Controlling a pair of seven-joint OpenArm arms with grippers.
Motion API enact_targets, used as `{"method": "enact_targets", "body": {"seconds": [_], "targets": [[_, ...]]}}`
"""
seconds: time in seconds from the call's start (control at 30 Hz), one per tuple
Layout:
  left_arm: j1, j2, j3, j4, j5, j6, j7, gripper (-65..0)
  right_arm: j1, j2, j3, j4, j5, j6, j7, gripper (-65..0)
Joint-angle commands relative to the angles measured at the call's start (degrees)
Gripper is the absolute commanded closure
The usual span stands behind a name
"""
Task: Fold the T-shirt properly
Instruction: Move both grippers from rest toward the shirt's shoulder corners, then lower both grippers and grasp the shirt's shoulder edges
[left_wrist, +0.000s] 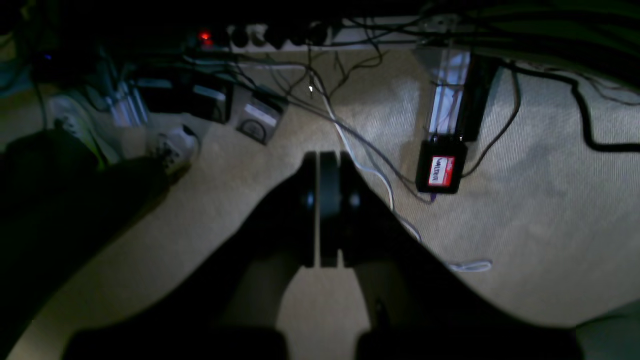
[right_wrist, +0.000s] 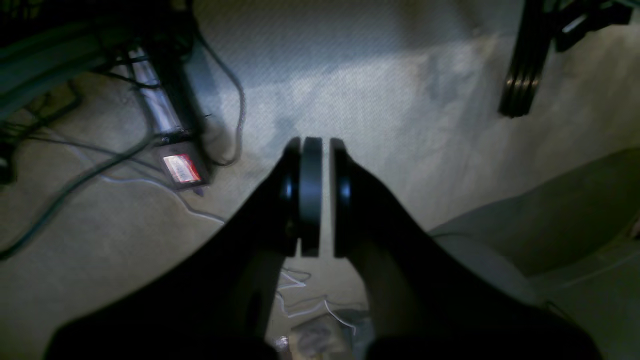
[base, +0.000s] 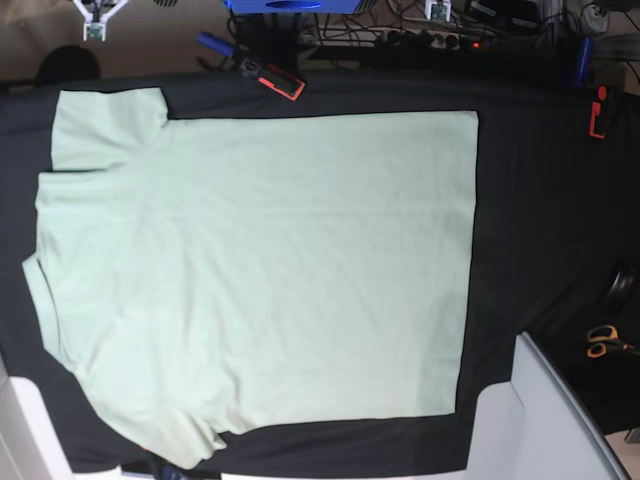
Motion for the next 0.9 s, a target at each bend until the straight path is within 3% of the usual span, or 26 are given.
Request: {"method": "enact_targets", "body": {"seconds": [0.0, 0.2, 0.4, 0.7, 0.87], "targets": [[2.2, -0.3, -1.5, 3.0, 0.1, 0.3, 1.0, 0.0, -1.8, -0.1, 1.7, 4.2, 0.1, -0.3, -1.0, -3.5], [12.0, 0.2, -11.7, 26.2, 0.2, 0.2, 5.6, 0.0, -6.7, -1.9, 5.8, 20.0, 0.1, -0.2, -7.8, -3.5], [20.3, -0.2, -14.2, 46.6, 0.2, 0.2, 5.8, 0.0, -9.6, -1.9, 5.9, 29.5, 0.1, -0.2, -11.4, -3.5], [23.2, 0.0, -14.7, 60.5, 0.2, 0.2, 5.7, 0.0, -10.9, -1.9, 8.9, 43.6, 0.1, -0.2, -13.6, -3.5], [20.3, 0.3, -14.7, 63.9, 0.1, 0.2, 5.7, 0.0, -6.2, -3.1, 11.3, 46.5, 0.2, 0.5, -13.5, -3.5]]}}
